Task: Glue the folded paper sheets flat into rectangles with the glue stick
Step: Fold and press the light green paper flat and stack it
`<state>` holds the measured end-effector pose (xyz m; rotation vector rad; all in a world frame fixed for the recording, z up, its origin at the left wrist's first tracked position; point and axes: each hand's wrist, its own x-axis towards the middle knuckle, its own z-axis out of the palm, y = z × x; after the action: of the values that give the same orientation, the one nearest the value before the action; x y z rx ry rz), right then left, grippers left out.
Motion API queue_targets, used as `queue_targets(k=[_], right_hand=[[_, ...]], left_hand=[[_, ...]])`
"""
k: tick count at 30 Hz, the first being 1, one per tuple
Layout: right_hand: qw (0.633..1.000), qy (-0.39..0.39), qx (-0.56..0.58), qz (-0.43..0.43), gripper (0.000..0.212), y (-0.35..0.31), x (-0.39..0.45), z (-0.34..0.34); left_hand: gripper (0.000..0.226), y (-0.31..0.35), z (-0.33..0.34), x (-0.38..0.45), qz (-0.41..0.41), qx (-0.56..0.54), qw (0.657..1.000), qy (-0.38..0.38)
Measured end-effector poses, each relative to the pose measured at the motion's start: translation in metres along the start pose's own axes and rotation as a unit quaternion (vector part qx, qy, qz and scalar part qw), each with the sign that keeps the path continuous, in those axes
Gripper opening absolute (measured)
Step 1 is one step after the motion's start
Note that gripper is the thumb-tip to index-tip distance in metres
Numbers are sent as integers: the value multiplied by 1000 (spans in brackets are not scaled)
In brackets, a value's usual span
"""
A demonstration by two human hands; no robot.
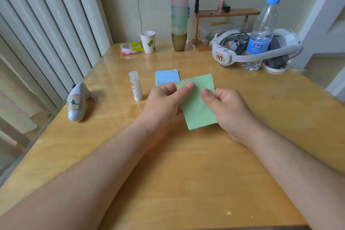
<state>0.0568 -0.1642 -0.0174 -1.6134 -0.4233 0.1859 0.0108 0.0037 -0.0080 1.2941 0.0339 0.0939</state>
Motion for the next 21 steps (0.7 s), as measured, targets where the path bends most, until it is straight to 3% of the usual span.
queue_targets(k=[6,10,16,19,21], right_hand=[[993,110,-17,-38,62,1,6,-3],[990,131,-30,-52,70,4,6,-4],[997,73,14,-10,56,8,9,-6],[999,36,-12,21,18,8,9,-10],[998,18,-28,44,9,8,13,-10]], left_hand=[[26,-11,3,-2,0,162,982,-99],[27,-8,2,-1,0,155,982,-105],[21,-10,-3,2,-1,133,988,-75],[23,-7,-10,9,-7,100,994,-37],[27,-4,-13,11,-10,81,996,-23]])
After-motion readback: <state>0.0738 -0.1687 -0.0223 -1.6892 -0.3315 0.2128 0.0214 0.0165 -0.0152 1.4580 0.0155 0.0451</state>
